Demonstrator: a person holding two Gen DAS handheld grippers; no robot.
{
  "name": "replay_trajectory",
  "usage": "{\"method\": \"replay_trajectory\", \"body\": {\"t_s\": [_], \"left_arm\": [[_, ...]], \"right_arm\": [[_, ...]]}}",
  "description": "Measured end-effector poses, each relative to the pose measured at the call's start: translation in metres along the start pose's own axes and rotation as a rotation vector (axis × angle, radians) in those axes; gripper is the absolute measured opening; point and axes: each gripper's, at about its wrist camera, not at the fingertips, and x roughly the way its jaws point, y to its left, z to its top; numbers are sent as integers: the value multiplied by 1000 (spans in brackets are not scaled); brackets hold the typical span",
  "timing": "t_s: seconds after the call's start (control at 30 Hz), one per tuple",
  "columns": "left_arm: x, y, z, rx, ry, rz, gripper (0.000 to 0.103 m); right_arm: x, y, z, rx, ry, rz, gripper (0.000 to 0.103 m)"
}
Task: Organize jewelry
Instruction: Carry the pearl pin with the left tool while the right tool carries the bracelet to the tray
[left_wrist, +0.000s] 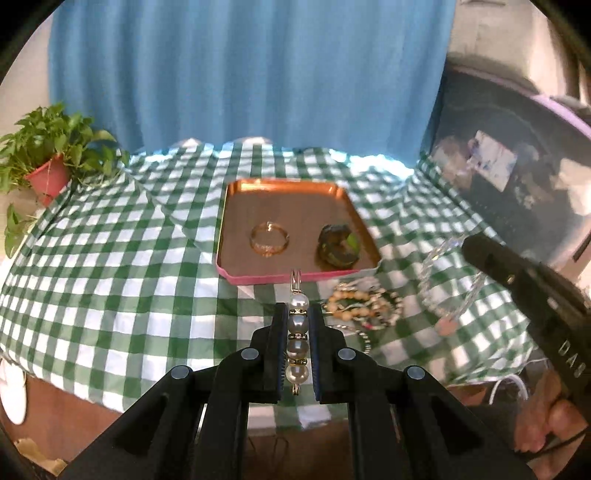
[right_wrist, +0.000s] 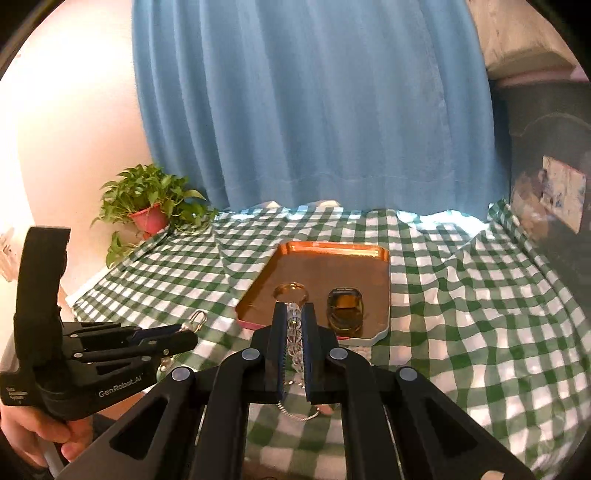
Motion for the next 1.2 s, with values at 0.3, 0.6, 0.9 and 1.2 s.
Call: {"method": "replay_trajectory", "body": {"t_s": [0.3, 0.6, 0.9, 1.2], "left_arm": [[-103, -22, 17, 13, -138, -16, 12], [-178, -51, 10, 85, -269, -19, 12], [-161, -46, -1, 69, -209, -28, 12], [-104, -22, 1, 19, -122, -27, 12]], "right_arm": [[-78, 29, 23, 4, -52, 42, 6], [-147, 54, 38, -74, -154, 15, 6], [-161, 62, 25, -103, -245, 6, 6], [-112, 47, 12, -51, -149, 38, 6]]}}
